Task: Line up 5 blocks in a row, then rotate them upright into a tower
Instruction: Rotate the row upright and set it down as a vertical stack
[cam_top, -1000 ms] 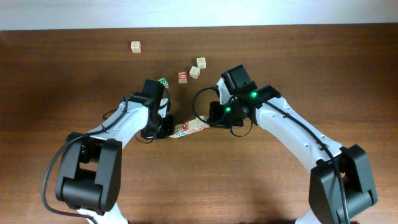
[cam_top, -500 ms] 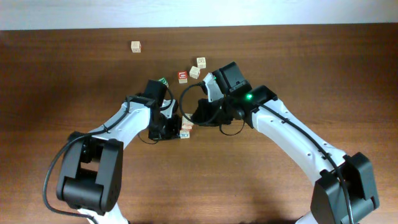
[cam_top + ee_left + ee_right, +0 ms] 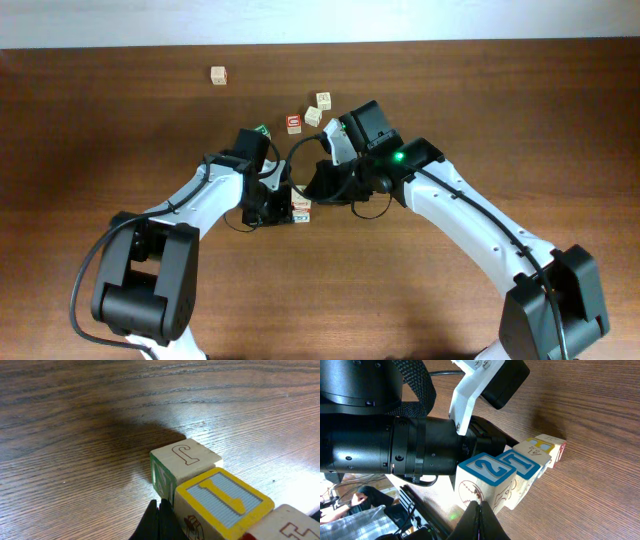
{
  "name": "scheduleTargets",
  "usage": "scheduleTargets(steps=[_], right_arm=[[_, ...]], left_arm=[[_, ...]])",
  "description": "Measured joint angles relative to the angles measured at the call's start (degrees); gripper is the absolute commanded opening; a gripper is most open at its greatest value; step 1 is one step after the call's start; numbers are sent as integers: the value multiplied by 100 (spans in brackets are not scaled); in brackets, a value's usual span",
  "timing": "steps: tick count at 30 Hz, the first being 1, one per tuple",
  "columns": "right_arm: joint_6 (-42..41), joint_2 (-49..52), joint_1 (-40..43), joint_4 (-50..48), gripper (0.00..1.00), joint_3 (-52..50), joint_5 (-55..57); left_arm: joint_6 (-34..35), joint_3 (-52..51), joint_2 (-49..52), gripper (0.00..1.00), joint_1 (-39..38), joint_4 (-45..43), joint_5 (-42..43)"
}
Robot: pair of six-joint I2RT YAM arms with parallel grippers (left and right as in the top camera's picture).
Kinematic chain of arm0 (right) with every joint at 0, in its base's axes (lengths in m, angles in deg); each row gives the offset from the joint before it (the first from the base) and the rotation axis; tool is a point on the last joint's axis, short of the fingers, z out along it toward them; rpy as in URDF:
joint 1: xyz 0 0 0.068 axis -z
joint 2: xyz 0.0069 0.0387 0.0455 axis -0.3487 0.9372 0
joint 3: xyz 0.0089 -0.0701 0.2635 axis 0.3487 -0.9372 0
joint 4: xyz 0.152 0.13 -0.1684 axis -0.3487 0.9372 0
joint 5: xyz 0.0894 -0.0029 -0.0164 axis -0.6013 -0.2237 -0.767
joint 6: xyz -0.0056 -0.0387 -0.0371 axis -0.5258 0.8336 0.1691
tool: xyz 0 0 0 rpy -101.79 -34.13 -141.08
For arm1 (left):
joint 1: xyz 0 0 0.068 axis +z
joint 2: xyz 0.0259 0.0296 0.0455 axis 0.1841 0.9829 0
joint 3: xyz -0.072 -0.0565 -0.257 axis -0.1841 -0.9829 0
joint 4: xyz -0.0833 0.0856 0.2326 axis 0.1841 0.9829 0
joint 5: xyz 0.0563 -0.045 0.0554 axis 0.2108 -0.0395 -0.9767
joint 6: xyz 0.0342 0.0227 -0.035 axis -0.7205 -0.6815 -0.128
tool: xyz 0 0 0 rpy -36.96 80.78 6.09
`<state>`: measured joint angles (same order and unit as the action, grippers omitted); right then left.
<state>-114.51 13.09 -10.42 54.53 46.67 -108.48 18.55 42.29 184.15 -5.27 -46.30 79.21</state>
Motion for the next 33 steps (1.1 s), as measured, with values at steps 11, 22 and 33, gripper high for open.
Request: scheduleTargets(steps=[11,22,33], right_arm=[[-2,28,-116,-85,4,-2,-26],[2,76,-116,-37,4,76,-35],[39,170,-133,341,4,337,90]], left_arm=[[26,0,0,0,184,-39,-35],[26,0,0,0,199,-55,-57],[44,0,0,0,197,-57,-31]])
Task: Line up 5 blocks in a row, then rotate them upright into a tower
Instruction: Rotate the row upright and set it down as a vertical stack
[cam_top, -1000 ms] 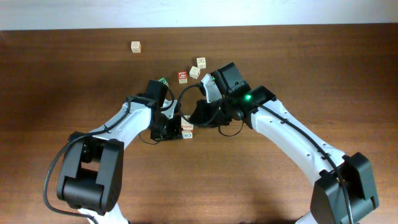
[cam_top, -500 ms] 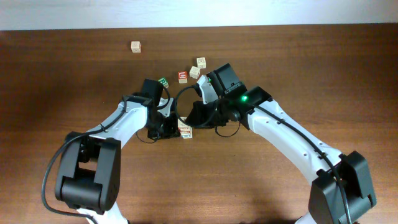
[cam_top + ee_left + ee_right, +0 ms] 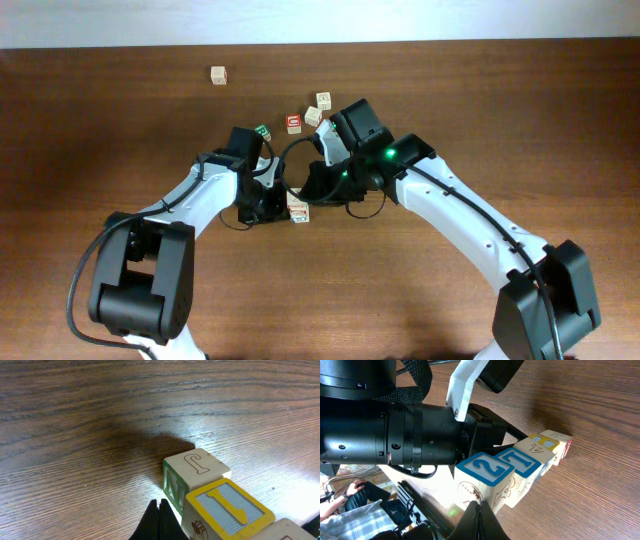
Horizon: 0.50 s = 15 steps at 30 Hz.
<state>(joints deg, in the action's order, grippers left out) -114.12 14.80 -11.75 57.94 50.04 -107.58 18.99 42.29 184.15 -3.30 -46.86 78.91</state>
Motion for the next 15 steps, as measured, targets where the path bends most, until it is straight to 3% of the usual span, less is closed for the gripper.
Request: scheduleTargets(steps=[15], right_arm=[[0,164,-15,136,4,70,286]], left_arm=[[195,2,0,0,-4,0,-334]])
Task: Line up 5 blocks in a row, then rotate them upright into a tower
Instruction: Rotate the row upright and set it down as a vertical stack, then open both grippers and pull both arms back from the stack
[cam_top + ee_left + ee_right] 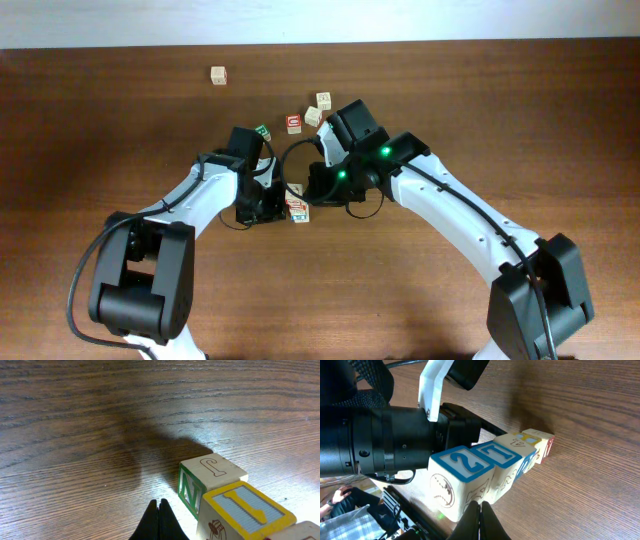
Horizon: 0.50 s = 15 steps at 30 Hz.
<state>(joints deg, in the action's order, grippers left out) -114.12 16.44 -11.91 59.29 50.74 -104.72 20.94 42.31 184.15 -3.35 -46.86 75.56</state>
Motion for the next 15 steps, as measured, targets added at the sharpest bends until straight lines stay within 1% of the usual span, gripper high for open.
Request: scheduleTargets(steps=[7,11,15], right_arm=[[9,0,2,125,4,0,63],[83,0,98,304,4,0,66],[223,0,352,483,4,63,153]], left_arm=[[2,0,0,0,13,0,-136],[2,0,0,0,146,11,-179],[4,138,0,0,334,282,-411]])
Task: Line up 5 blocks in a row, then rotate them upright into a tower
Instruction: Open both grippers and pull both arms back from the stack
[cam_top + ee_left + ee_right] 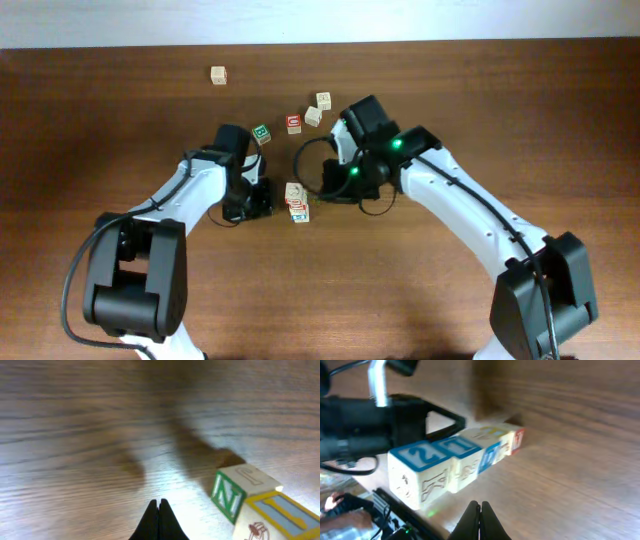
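A short row of wooden letter blocks (296, 202) lies at the table's middle, touching end to end. In the left wrist view its end block with a green N (239, 491) and a yellow-topped block (282, 516) sit to the right of my left gripper (160, 510), which is shut, empty and apart from them. The right wrist view shows the row from a blue "2" block (417, 475) to a red-sided end block (518, 439). My right gripper (480, 510) is shut on nothing, off the row's side. From overhead, the left gripper (256, 201) and right gripper (330, 190) flank the row.
Loose blocks lie behind the row: a green one (261, 133), a red one (293, 123), two pale ones (313, 116) (324, 99), and a lone block (218, 75) far back left. Both arms reach in from the front edge.
Both shut grippers have drawn back from the row, the left one leftwards and the right one rightwards. The blocks now stand free between them, with a gap on each side.
Both shut grippers stood close against the block row from opposite sides. Over the following moments the row sat turned a little more each time, with the arms shifted around it. Now the row runs front to back and both grippers are clear of it.
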{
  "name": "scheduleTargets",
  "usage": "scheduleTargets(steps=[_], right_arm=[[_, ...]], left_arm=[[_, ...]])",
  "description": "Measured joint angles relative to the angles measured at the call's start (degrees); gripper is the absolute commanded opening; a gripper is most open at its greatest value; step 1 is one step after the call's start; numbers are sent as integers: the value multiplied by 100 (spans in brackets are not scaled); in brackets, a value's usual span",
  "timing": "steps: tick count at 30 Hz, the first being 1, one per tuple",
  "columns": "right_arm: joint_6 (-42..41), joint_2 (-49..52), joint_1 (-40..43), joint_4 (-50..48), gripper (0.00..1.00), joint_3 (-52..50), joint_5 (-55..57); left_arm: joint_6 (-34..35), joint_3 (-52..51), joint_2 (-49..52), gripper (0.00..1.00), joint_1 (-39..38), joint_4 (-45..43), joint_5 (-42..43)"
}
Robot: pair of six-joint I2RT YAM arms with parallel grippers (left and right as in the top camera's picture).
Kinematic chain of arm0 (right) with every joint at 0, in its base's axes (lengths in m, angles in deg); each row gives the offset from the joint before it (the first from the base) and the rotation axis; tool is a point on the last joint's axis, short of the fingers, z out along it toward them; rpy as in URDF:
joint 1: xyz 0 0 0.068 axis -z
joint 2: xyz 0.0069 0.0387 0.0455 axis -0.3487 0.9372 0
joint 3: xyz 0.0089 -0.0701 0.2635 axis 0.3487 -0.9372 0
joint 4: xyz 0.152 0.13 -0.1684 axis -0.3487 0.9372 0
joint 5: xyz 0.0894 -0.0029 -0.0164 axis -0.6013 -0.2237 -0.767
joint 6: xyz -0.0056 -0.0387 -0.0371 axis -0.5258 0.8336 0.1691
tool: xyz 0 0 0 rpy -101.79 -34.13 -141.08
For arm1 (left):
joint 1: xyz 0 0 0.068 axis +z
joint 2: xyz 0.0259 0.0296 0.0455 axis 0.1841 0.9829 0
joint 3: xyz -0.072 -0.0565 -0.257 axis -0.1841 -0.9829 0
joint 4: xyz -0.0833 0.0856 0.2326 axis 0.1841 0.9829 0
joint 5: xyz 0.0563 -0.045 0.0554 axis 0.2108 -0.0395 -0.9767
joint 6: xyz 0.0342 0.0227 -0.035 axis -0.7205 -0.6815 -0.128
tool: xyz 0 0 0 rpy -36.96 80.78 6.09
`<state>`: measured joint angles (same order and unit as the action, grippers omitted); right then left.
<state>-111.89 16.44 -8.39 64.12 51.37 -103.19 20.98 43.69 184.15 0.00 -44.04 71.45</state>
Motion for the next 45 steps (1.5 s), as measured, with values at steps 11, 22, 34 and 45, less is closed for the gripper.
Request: scheduleTargets(steps=[11,22,34,45], right_arm=[[726,-756,726,1716,24,1058,1029],[916,-3152,793,2704,98,1773,2527],[933,-4677,793,2905,98,1775,2636],[1082,-5119,1274,1620,98,625,3565]], left_arm=[[-142,1069,-1285,0,46,1102,-1224],[-284,1257,-4131,99,46,1462,-1814],[-284,1257,-4428,99,46,1530,-1816],[-284,1257,-4428,99,46,1537,-1816]])
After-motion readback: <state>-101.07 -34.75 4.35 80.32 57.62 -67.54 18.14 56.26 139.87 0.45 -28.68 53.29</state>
